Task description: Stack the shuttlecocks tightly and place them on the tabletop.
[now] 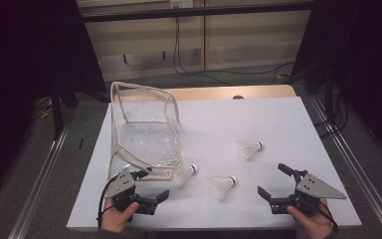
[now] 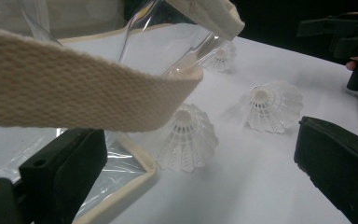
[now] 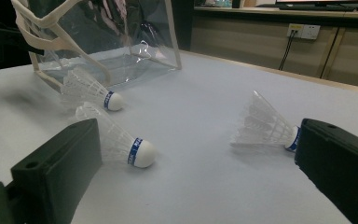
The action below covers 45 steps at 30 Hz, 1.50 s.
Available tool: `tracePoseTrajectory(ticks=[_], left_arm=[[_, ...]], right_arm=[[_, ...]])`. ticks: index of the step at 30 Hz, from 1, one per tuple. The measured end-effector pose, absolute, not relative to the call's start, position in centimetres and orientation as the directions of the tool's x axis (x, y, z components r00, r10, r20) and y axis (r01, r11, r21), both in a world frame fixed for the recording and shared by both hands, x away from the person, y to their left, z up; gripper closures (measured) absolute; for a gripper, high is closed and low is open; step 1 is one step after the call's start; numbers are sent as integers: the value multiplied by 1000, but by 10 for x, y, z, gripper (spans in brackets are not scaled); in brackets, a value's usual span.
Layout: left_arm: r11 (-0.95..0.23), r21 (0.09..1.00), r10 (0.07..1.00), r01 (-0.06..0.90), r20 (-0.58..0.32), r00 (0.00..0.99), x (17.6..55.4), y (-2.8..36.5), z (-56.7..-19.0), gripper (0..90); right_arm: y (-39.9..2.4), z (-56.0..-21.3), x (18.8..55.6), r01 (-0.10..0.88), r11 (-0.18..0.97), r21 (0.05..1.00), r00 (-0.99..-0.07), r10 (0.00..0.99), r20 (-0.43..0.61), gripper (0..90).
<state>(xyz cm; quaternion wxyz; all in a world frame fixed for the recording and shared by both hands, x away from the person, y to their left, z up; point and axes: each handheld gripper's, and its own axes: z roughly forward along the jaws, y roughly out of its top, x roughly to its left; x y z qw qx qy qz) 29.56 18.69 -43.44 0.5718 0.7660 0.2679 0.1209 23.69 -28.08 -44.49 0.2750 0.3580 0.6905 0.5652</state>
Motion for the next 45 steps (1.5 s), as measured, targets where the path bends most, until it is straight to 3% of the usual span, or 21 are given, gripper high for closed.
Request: tracePoseTrajectory(ticks=[45], left_arm=[[-263, 900, 500, 347, -181, 847, 292, 139, -441, 40]], right_arm=[[-279, -443, 239, 169, 104, 980, -595, 804, 17, 0]])
